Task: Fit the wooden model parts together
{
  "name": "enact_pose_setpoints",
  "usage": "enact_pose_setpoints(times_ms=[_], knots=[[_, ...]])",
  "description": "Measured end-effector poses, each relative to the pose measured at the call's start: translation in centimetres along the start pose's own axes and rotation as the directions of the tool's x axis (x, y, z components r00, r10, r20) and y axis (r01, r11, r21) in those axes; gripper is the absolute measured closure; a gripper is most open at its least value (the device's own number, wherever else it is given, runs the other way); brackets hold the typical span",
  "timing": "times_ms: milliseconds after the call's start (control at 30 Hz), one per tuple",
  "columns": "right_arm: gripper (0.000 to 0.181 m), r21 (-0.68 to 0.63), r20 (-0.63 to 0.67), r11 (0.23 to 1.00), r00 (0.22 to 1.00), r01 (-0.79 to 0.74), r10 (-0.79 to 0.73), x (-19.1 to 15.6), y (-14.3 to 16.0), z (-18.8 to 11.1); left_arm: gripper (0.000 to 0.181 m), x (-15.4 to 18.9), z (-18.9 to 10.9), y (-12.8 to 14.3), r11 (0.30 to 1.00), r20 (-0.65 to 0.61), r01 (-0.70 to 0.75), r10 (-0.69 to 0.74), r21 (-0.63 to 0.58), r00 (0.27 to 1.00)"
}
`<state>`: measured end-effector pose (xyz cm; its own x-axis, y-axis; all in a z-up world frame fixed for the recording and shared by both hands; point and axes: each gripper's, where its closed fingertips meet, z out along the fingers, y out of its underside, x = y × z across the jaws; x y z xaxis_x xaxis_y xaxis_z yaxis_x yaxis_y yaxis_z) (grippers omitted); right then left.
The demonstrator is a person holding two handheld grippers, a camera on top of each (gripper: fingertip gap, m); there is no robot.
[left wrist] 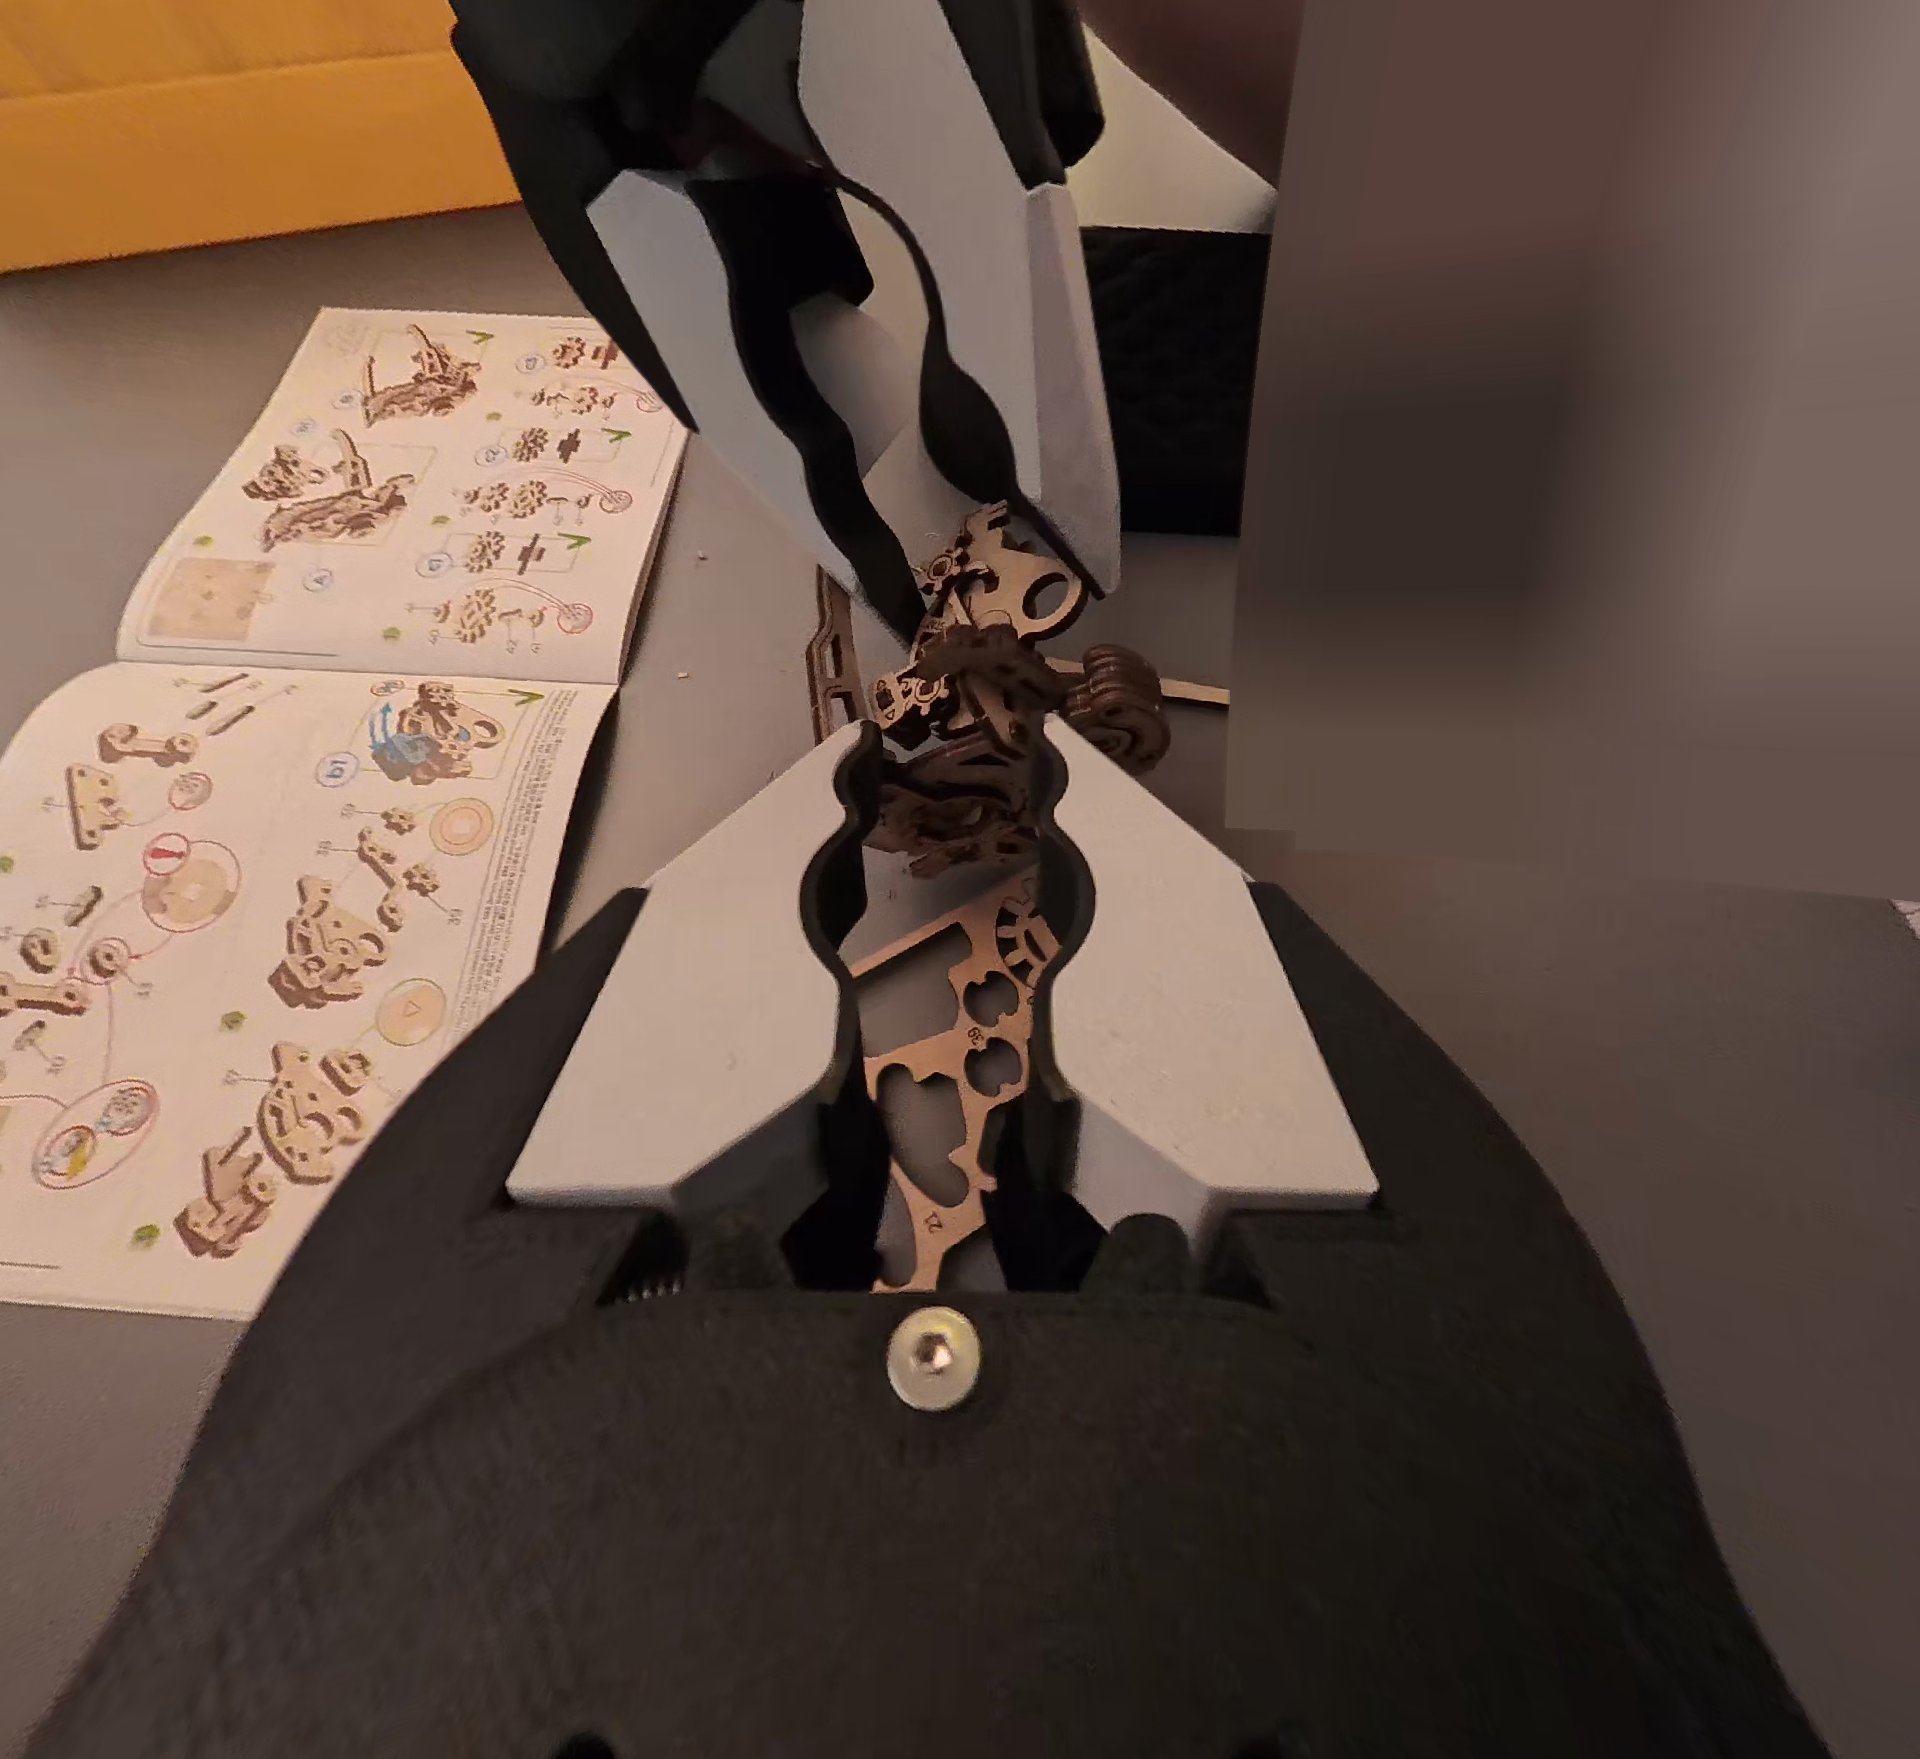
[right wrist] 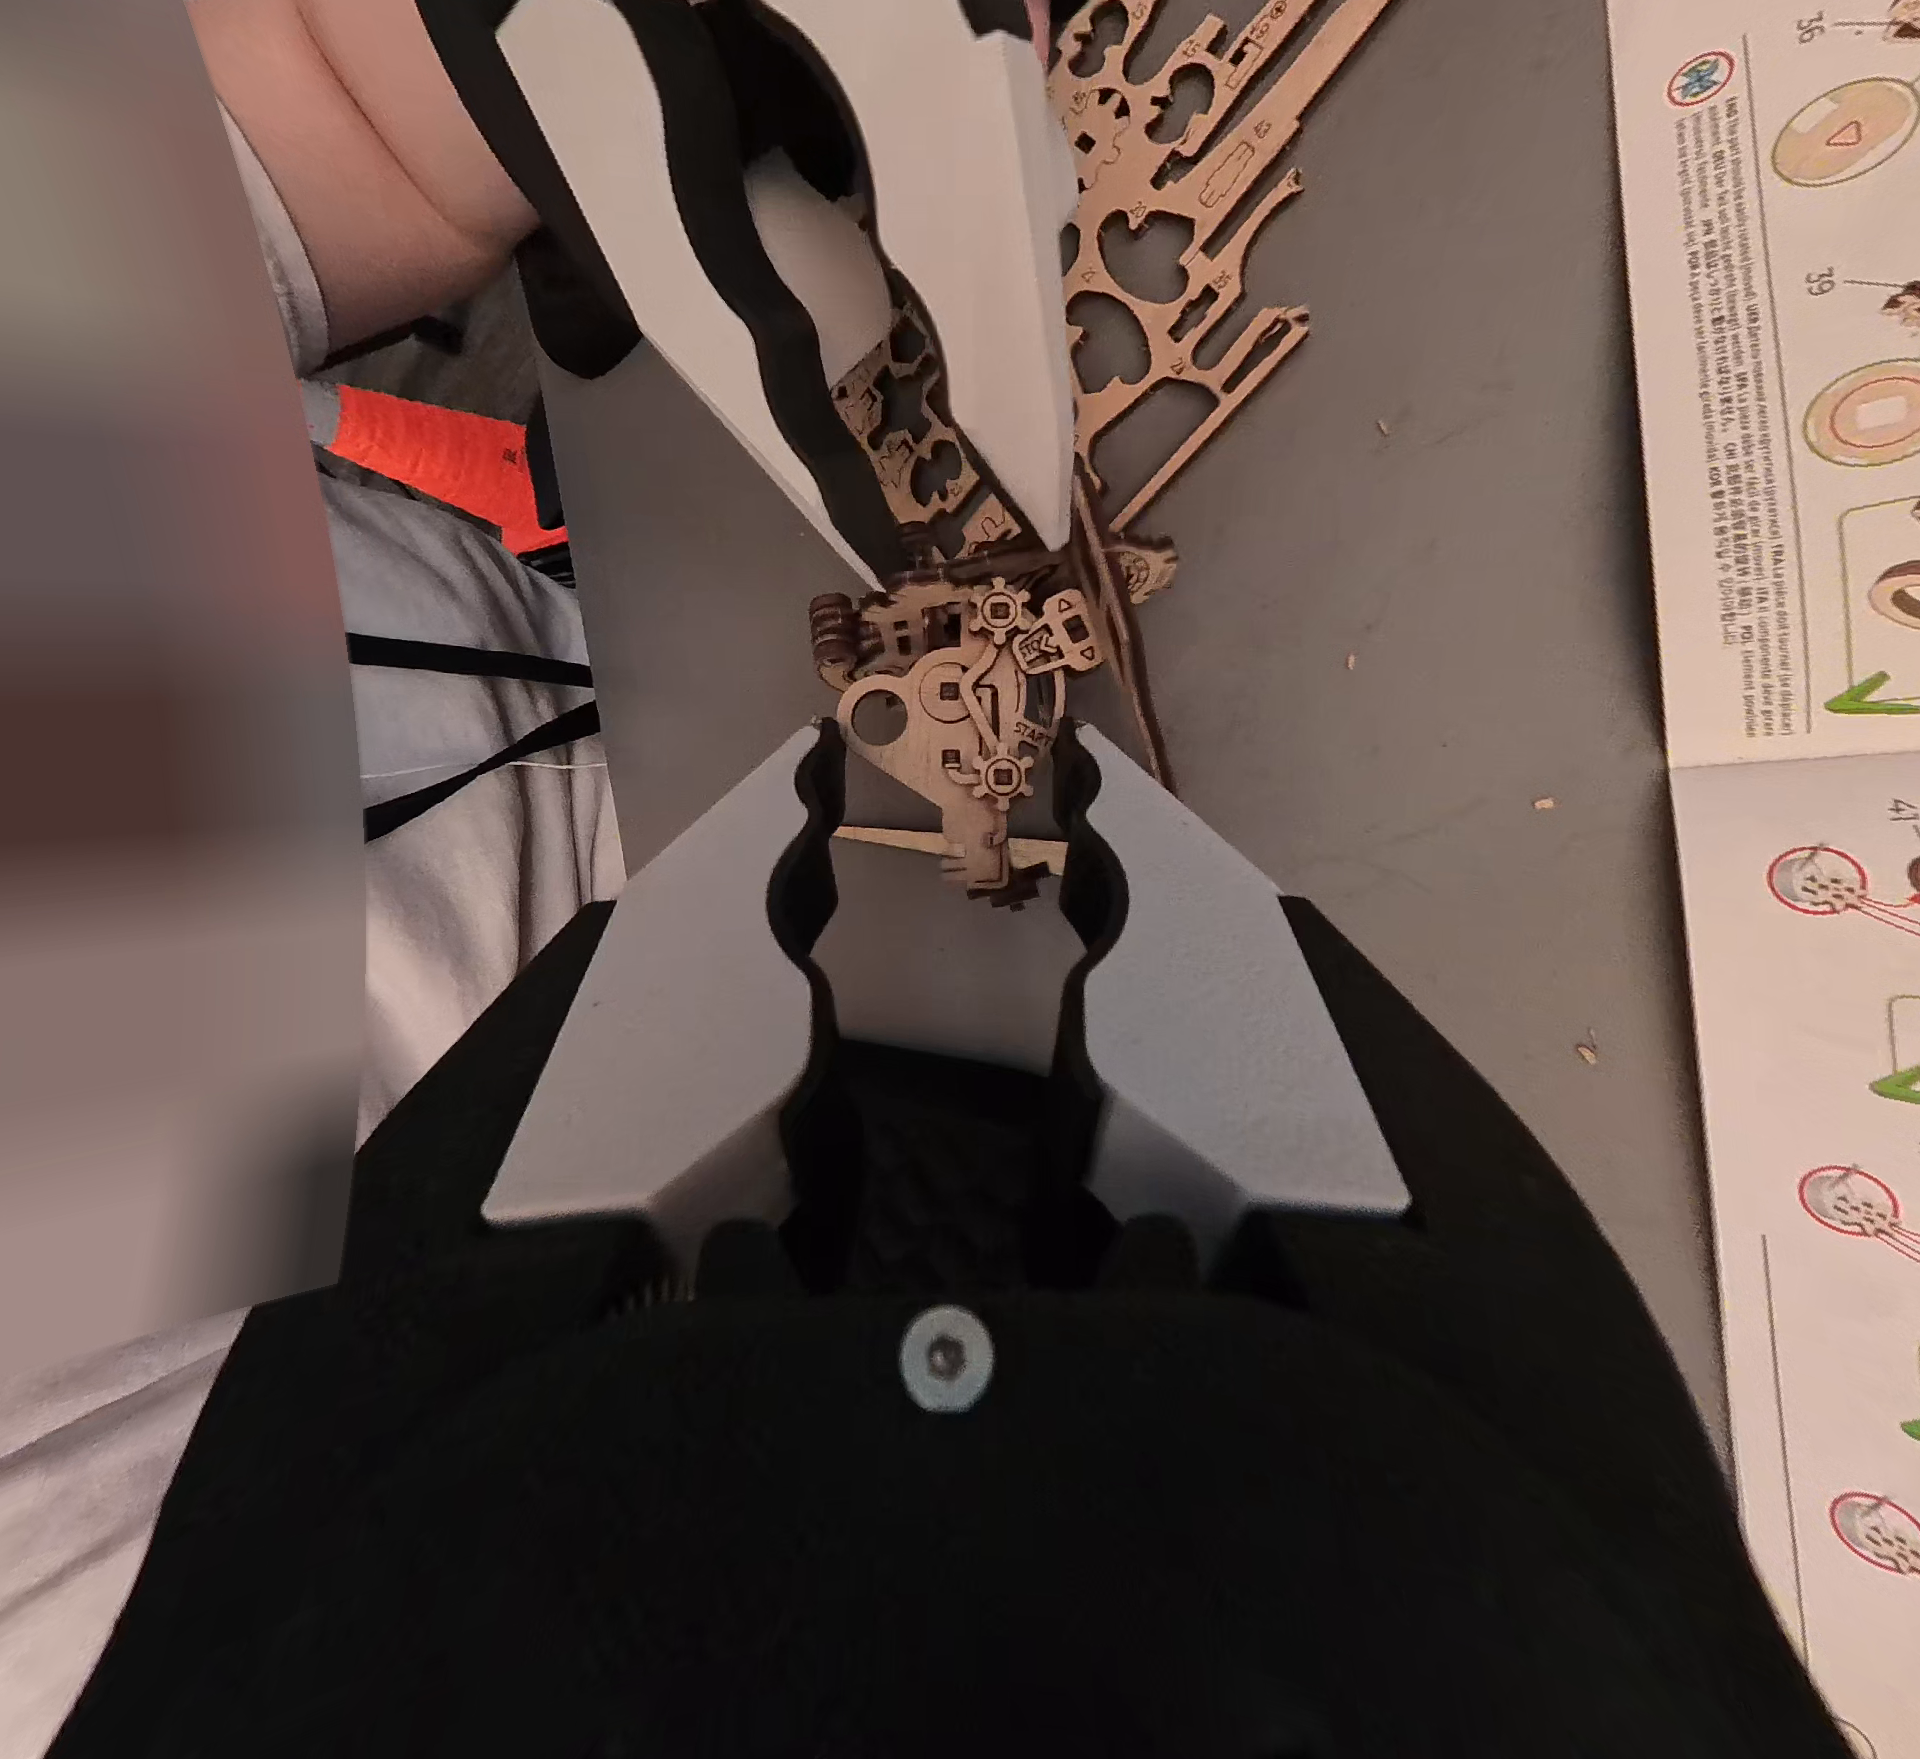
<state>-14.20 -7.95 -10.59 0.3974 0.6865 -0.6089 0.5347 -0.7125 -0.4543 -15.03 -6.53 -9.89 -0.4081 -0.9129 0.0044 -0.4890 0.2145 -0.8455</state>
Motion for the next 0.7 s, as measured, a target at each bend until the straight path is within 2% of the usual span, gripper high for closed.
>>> enact_pose_setpoints(times_ms=[167, 400, 533, 700], knots=[[0.142, 0.022, -0.003, 1.000, 1.000, -0.008, 0.008, 0.0, -0.1, 0.0, 0.155, 0.0, 0.0, 0.1, 0.999, -0.013, 0.034, -0.034, -0.015, 0.999], [0.142, 0.063, -0.046, 0.998, 0.999, -0.006, 0.009, -0.2, 0.2, 0.0, 0.168, 0.8, 0.2, -0.2, 0.996, 0.040, -0.065, 0.067, -0.054, 0.997], [0.142, 0.067, -0.060, 0.997, 0.998, 0.034, -0.030, -0.9, 0.3, 0.3, 0.156, 1.1, 0.4, -0.4, 0.995, 0.063, -0.075, 0.079, -0.061, 0.995], [0.142, 0.069, -0.109, 0.995, 0.992, 0.066, -0.058, -0.9, 0.2, 0.3, 0.161, 1.2, 0.3, -0.3, 0.996, 0.064, -0.055, 0.059, -0.066, 0.996]])
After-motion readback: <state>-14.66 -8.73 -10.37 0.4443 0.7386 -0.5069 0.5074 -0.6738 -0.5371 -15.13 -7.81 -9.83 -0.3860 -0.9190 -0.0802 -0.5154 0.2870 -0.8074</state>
